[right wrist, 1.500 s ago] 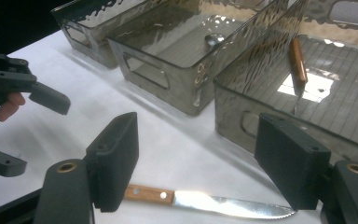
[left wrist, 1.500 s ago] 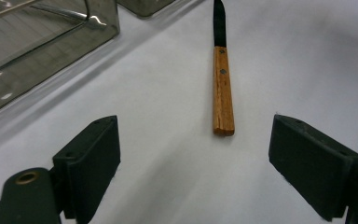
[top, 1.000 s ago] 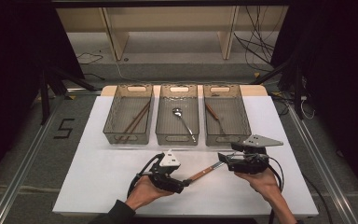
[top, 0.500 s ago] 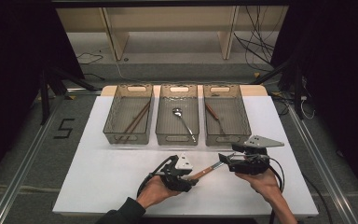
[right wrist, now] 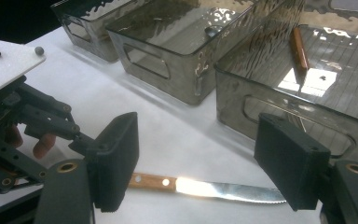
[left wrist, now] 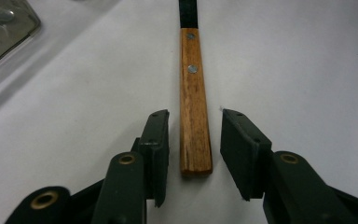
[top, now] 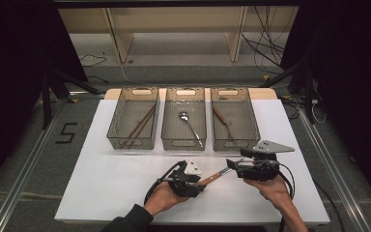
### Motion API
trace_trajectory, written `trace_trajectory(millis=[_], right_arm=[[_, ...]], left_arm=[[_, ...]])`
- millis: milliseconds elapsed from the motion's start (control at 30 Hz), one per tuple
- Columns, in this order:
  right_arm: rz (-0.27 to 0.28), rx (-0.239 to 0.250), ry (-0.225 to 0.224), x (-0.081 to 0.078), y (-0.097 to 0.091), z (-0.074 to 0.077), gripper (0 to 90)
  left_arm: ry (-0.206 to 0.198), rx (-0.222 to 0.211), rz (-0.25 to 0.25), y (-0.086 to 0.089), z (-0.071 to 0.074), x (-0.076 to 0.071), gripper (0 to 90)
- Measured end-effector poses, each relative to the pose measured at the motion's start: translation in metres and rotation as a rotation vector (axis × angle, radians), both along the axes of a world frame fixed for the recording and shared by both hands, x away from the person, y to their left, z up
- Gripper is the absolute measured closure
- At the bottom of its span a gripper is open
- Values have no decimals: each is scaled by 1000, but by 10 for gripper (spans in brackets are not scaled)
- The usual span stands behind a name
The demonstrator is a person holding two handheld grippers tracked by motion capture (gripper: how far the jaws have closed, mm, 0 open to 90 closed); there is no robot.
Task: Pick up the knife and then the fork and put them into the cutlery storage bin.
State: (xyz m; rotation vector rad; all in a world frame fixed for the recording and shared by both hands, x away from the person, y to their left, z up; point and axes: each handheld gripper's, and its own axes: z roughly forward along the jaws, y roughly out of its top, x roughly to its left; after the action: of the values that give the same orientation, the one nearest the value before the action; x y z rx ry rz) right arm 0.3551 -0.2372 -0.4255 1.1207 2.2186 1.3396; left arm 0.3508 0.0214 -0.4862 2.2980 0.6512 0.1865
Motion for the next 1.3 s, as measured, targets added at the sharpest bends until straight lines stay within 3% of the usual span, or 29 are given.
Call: trace_trajectory(millis=[333,733,1067,1233,1300], right_arm=[[2,2,-2,0,0,1,315],[19,0,-9,-2,0,2,317],[73,-25,-32,-7,12,-2,310],[133,-44,-47,-13,22,-6,305],[159,-73,-58,-16,28,-9,301]], left_arm=[[-18,33,19,-4,-2,-1,721],[-16,37,19,-1,3,-1,743],[9,19,-12,12,13,3,744],[28,8,-32,20,20,5,744],[32,4,-37,23,23,5,745]])
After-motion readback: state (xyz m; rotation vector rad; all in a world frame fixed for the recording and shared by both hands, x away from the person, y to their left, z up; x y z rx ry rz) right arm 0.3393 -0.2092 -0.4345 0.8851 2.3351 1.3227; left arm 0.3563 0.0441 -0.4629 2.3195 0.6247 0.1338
